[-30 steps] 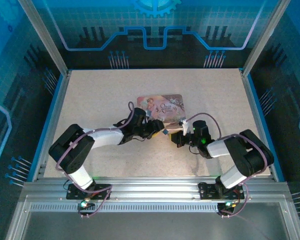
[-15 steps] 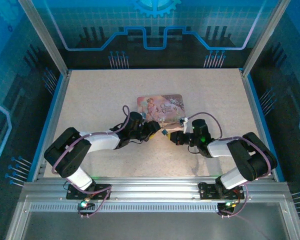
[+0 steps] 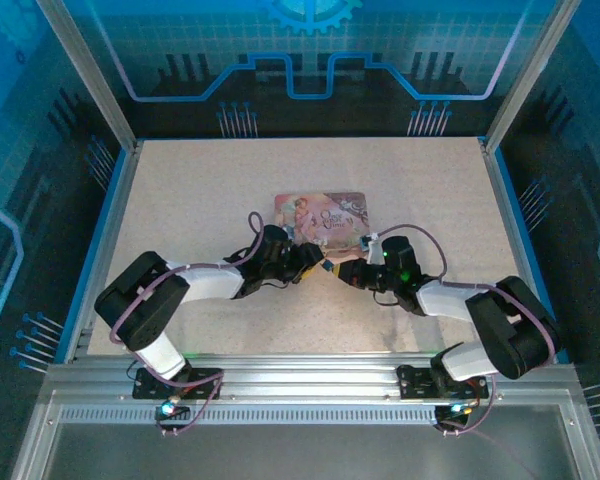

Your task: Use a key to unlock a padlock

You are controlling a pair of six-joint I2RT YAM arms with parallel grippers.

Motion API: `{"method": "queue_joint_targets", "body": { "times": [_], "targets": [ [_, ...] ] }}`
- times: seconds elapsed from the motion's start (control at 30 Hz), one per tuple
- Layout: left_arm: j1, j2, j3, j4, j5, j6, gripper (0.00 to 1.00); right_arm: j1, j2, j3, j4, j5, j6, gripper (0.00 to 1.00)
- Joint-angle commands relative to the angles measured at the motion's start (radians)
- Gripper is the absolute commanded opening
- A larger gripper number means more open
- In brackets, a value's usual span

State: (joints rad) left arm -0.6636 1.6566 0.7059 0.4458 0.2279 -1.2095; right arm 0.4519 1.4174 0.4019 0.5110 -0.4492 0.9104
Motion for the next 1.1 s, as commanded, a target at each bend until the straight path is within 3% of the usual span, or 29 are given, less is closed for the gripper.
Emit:
{"method": "queue_joint_targets", "body": {
  "times": [0.0, 0.4, 0.8, 1.07],
  "targets": [
    [-0.011, 0.022, 0.023, -0.008, -0.002, -0.034, 0.52, 0.018, -0.015, 0.037, -0.012, -0.011, 0.072, 0.02],
    [-0.049, 0.039, 0.024, -0.016, -0.018, -0.108, 0.52, 0.04, -0.006, 0.054, -0.021, 0.014, 0.115, 0.03],
    [-0.068, 0.059, 0.023, 0.035, -0.023, -0.151, 0.44, 0.056, 0.001, 0.049, 0.018, 0.034, 0.158, 0.04],
    [-0.076, 0.04, -0.034, 0.089, -0.042, -0.256, 0.5, 0.057, 0.005, 0.056, 0.029, 0.053, 0.186, 0.04]
  ]
}}
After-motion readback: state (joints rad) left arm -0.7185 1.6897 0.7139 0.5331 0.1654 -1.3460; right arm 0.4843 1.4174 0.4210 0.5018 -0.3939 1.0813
